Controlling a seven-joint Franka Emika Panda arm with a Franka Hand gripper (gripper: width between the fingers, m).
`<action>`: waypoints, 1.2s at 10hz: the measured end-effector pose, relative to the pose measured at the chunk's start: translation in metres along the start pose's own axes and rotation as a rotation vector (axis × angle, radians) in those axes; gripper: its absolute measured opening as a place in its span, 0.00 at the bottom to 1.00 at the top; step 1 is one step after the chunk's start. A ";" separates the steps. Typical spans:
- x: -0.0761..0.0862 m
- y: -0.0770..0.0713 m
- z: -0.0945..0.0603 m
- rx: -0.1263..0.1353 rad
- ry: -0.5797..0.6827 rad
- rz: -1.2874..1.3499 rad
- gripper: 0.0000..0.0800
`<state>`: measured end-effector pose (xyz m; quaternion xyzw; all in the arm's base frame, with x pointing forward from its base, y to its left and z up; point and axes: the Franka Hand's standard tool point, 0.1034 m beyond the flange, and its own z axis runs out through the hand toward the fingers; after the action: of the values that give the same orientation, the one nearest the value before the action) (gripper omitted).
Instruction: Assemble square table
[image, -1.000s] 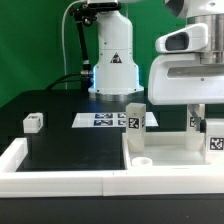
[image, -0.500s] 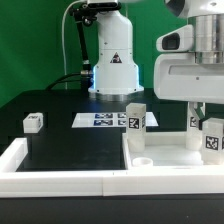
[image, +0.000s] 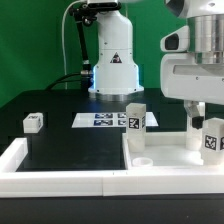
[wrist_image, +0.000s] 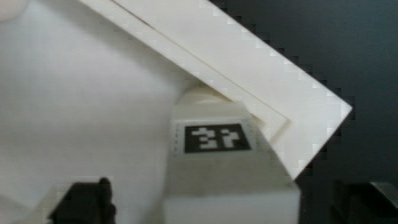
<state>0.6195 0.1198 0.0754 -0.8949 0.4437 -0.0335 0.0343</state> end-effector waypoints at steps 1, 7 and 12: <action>-0.001 0.001 0.001 -0.001 -0.001 -0.043 0.79; -0.006 0.000 0.003 0.005 0.004 -0.546 0.81; -0.009 -0.002 0.003 0.003 0.004 -0.991 0.81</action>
Offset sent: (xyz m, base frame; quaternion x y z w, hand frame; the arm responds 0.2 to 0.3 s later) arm -0.0091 0.0132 0.0010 0.0119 -0.0027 -0.2176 0.9760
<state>0.6160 0.1279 0.0724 -0.9981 -0.0353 -0.0482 0.0144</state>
